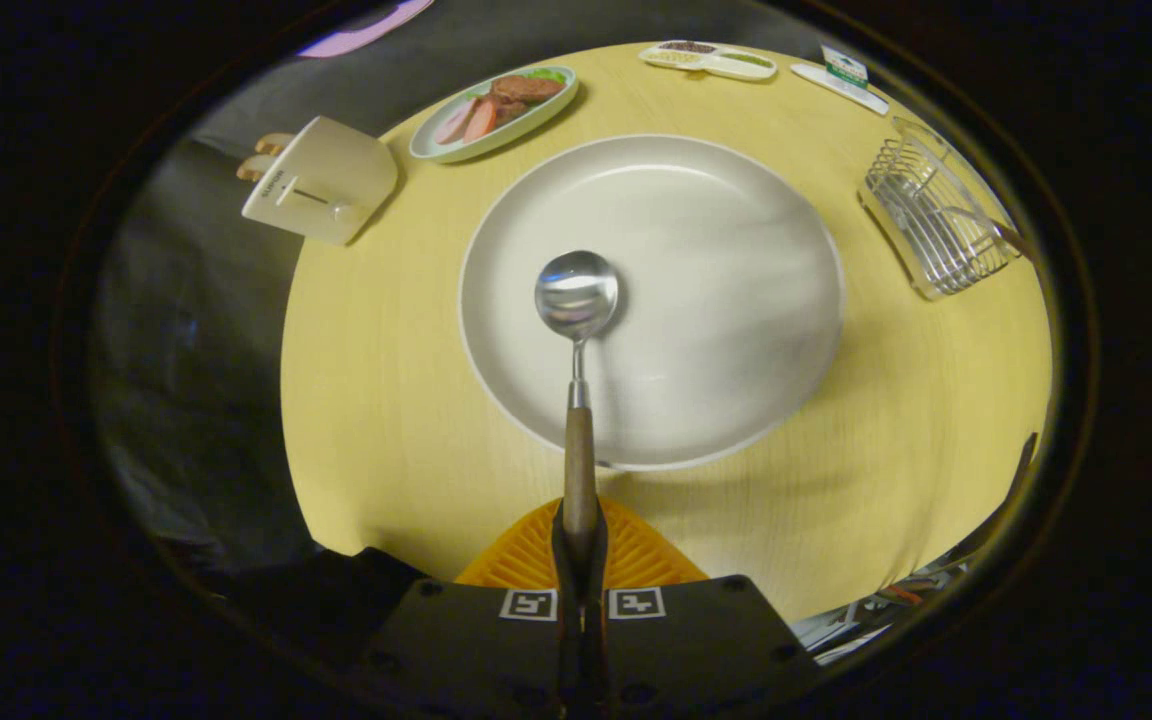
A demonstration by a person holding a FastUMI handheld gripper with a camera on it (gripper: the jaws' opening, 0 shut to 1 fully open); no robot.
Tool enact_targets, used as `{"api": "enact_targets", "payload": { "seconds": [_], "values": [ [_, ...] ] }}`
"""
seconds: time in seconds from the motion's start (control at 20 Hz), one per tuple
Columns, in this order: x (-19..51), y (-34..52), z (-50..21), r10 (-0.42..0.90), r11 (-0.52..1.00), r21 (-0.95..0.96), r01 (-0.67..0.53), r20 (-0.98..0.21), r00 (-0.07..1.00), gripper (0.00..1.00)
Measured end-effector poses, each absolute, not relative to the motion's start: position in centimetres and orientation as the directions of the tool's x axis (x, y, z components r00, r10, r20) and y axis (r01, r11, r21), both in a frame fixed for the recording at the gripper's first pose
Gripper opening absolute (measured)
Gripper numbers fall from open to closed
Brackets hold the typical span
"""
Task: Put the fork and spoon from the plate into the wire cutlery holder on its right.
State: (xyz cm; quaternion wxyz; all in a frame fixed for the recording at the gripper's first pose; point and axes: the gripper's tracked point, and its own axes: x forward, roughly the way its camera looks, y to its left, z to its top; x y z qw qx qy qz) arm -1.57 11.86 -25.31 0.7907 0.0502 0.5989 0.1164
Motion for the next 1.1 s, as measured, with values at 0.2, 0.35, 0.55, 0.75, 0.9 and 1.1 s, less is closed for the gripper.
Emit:
{"api": "enact_targets", "payload": {
  "seconds": [0.2,0.35,0.55,0.75,0.9,1.1],
  "values": [
    [-1.7,10.8,-22.3,0.276,0.961,0.254,-0.114,-0.919,0.283,0.04],
    [-1.8,9.2,-19.4,0.276,0.961,0.259,-0.097,-0.908,0.315,0.05],
    [-0.7,6.3,-15.7,0.259,0.964,0.26,-0.049,-0.892,0.371,0.05],
    [1.5,2.2,-13.4,0.204,0.971,0.237,0.028,-0.883,0.423,0.04],
    [2.6,-0.3,-13.0,0.175,0.969,0.232,0.085,-0.888,0.426,0.05],
    [3.9,-2.9,-12.9,0.143,0.966,0.217,0.143,-0.903,0.406,0.05]
  ]
}}
